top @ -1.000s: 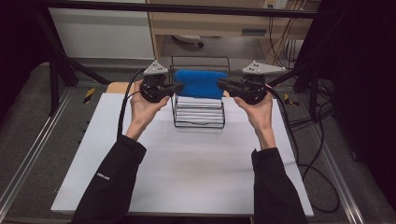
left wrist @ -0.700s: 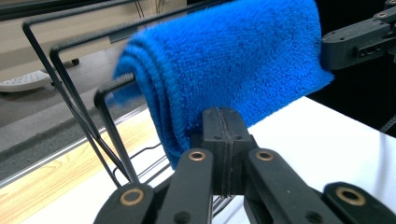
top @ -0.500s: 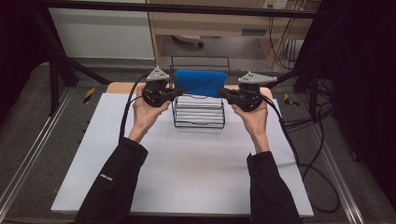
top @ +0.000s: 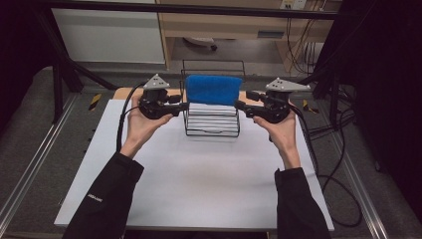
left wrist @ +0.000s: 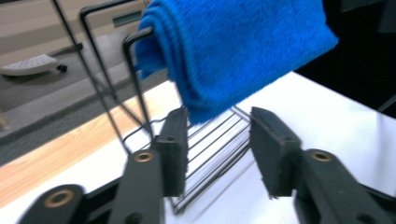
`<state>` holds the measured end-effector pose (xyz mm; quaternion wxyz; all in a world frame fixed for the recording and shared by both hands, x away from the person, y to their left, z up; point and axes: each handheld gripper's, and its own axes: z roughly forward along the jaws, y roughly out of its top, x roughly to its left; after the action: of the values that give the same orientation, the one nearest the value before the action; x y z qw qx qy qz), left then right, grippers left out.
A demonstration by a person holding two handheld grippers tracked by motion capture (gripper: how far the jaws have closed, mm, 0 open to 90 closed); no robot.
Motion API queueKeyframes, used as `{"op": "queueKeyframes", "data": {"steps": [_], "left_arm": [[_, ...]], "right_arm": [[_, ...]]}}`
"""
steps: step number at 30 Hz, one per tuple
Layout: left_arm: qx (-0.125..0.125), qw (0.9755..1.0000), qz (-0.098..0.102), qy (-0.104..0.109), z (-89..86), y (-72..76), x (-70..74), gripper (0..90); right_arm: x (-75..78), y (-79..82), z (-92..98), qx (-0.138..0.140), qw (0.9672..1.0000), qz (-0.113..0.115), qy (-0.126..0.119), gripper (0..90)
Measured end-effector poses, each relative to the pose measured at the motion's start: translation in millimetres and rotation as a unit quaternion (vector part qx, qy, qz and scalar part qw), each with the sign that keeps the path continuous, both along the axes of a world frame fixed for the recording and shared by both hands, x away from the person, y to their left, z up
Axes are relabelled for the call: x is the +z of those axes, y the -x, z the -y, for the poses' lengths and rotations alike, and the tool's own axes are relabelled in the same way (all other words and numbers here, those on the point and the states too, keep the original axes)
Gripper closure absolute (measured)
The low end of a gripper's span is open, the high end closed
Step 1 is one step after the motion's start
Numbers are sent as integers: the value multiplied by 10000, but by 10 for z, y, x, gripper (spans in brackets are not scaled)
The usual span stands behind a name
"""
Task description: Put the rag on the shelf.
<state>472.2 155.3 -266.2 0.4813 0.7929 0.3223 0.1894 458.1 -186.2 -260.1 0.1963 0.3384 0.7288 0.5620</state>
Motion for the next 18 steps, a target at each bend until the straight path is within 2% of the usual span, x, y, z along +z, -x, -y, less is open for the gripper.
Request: {"op": "queueKeyframes", "data": {"steps": [4,8,11,18], "left_arm": [[59,9999,-73,-78,-102,67,-36,444],[85,9997,-212,-112,-198,134,-132,345],[143,9993,-272,-216,-271,196,-233,281],[263,9984,-416,-267,-452,350,-519,168]], "right_arm": [[4,49,33,-60,9999,-40,112,253],[-44,87,51,-52,9998,-122,177,158],[-112,115,68,-72,9993,-240,290,121],[-294,217,120,-68,9992,-296,271,60]]}}
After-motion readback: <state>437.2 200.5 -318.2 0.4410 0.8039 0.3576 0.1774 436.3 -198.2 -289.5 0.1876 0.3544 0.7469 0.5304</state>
